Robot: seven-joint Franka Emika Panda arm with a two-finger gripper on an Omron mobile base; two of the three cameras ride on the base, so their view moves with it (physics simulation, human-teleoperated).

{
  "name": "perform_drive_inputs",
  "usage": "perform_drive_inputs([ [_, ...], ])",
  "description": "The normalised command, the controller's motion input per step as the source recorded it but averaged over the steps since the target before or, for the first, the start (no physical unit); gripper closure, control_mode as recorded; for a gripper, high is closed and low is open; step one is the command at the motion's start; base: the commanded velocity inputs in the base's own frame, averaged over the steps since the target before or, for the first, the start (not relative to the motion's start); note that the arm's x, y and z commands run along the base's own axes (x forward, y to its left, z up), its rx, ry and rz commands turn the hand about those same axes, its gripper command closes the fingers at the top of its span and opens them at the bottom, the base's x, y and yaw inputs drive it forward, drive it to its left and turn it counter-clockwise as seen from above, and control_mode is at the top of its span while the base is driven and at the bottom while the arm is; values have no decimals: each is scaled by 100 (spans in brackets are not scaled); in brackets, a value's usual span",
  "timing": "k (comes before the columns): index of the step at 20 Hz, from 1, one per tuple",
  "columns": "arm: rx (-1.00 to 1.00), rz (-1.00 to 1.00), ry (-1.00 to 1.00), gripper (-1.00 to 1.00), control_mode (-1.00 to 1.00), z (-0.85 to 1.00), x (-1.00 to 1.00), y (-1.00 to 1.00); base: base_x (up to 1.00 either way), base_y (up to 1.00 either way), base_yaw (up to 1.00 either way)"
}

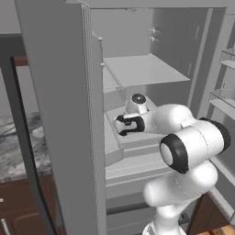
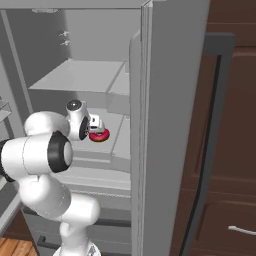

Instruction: Take the donuts from the fridge and place them on the empty tray on the dining counter.

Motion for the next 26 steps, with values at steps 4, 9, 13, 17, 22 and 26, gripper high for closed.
perform_drive_inputs([
  [4, 0, 0, 3, -100, -100, -26, 7, 3, 0, 0, 0],
  [9, 0, 0, 0, -100, -100, -13, 25, 0, 0, 0, 0],
  [13, 0, 0, 2, -100, -100, -28, 6, 0, 0, 0, 0],
  [17, 0, 0, 1, -100, -100, -33, 6, 0, 0, 0, 0],
  [22, 0, 0, 0, -100, -100, -27, 20, 0, 0, 0, 0],
  [26, 0, 0, 0, 100, -100, -13, 3, 0, 0, 0, 0],
])
